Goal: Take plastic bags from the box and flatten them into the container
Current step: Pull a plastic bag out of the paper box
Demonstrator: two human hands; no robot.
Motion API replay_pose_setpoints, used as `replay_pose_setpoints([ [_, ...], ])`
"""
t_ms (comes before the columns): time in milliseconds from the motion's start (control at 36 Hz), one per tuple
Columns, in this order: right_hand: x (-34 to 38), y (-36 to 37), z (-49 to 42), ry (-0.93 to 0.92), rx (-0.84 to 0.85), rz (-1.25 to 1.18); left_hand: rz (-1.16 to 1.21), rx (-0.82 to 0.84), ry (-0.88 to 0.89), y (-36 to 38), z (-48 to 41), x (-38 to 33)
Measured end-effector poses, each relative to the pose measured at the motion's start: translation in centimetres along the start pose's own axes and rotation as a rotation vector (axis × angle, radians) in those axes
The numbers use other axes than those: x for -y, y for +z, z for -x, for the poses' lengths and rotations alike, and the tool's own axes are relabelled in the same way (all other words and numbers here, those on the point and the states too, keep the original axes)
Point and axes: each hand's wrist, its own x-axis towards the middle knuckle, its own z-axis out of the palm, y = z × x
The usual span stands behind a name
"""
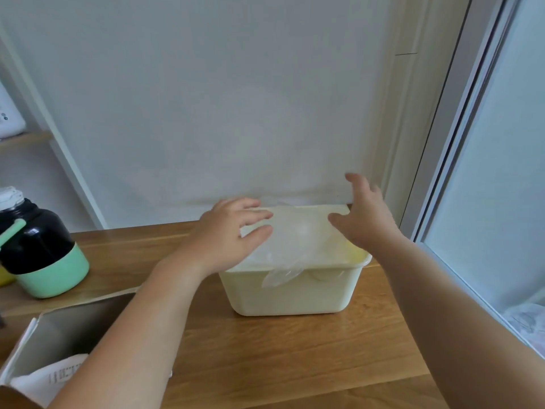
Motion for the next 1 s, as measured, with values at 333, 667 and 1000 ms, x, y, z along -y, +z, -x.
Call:
replay_pose_setpoints([
  [333, 1.6, 1.2, -0.9, -0.088, 0.753, 0.44, -0.07, 0.579, -0.315, 2.1, -2.7, -0.5],
  [667, -0.4, 5.0, -3.1, -0.014, 0.917, 0.614, -0.305, 0.81, -0.238, 4.7, -5.2, 0.6],
  [1000, -0.1, 3.8, -2.8, 0.012, 0.725, 0.392, -0.177, 0.571, -0.267, 3.0, -4.1, 0.9],
])
